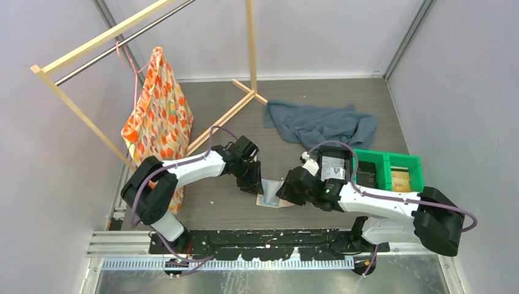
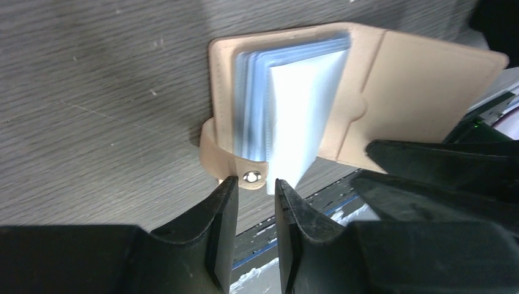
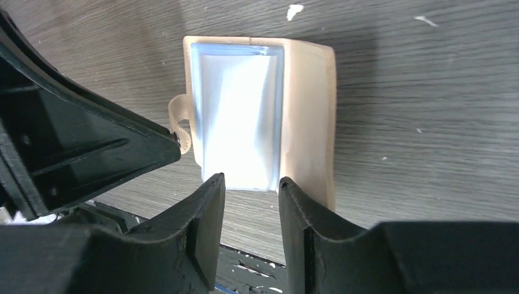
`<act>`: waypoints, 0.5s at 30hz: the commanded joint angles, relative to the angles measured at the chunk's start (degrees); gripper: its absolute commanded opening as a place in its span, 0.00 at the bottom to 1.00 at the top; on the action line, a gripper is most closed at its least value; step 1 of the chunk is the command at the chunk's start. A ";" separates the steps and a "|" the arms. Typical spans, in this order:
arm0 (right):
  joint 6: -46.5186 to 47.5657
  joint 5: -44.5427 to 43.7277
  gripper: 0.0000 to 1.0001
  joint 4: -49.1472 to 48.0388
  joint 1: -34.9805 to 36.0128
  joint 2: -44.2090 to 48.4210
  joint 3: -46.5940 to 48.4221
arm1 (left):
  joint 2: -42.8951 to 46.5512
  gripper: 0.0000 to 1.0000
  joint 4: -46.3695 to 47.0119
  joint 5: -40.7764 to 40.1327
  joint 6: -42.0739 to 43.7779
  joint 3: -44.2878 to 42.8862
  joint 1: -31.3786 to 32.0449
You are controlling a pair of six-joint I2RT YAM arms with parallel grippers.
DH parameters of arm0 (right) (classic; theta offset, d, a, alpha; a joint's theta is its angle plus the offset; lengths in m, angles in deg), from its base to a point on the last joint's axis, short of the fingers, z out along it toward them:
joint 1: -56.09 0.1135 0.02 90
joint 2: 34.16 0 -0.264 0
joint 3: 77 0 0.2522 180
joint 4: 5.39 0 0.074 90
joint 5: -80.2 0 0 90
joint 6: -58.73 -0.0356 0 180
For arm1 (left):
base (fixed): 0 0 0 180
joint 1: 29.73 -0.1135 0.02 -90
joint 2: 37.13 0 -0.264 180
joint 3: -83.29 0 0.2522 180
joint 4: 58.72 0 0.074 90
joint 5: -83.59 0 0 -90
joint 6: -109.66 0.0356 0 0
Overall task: Take the credit cards out of the card holder
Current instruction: Open the card holder at the center of the board.
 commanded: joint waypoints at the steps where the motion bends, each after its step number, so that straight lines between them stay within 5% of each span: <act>1: -1.58 -4.17 0.42 3.76 0.09 3.80 -0.81 | 1.72 0.30 3.72 0.71 -0.39 2.90 0.11; 9: 2.97 -3.89 0.35 4.46 1.20 -5.92 6.58 | 0.86 0.26 4.65 0.76 -0.43 5.79 0.04; 15: 7.81 -9.75 0.48 10.64 3.84 -14.27 17.72 | 1.02 0.21 5.10 0.68 -0.56 7.06 -0.07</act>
